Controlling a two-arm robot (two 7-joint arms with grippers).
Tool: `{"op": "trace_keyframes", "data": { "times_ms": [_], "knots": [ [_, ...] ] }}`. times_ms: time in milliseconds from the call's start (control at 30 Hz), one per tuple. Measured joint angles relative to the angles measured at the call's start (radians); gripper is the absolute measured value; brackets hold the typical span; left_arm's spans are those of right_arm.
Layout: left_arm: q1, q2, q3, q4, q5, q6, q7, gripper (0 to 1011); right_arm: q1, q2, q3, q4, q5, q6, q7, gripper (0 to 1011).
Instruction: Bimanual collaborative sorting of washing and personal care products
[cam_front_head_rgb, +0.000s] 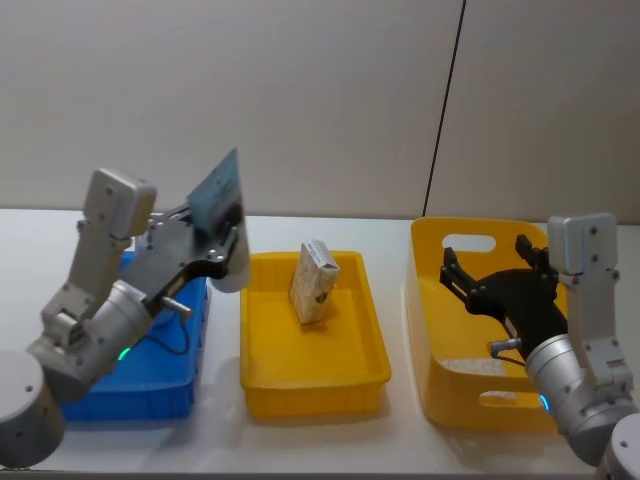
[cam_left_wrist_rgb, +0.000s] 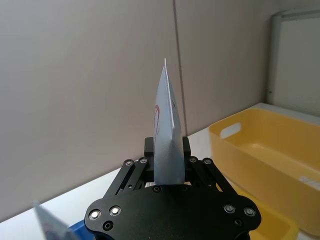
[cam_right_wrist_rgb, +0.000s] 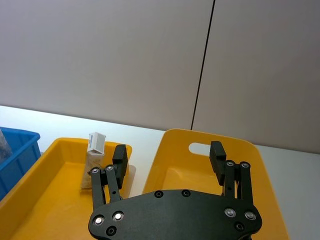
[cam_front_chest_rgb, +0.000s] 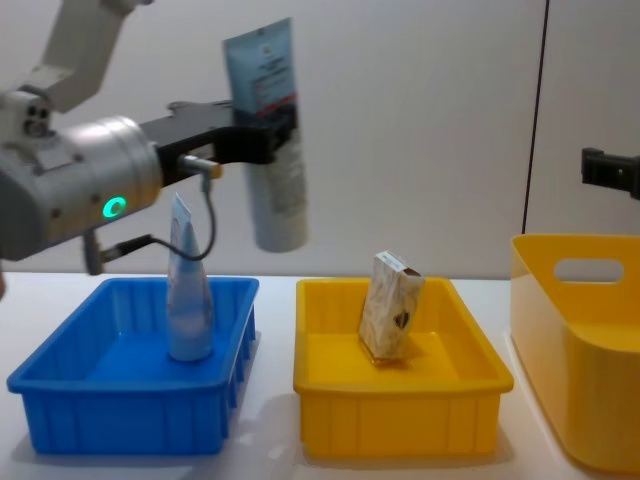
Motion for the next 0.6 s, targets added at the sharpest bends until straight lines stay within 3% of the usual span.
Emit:
{"op": "trace_keyframes", "data": {
  "times_ms": [333,600],
  "knots": [
    [-0.057,-0.056,0.058,0.048,-0.021,-0.001,-0.065,242,0.0,0.0,0.0,0.0,0.0,0.0,0.0,1005],
    [-0.082,-0.081,0.084,0.07,-0.03,0.002,-0.089,242,-0.001,0.0,0.001,-0.002,0.002,0.0,0.007,1005]
  ]
}}
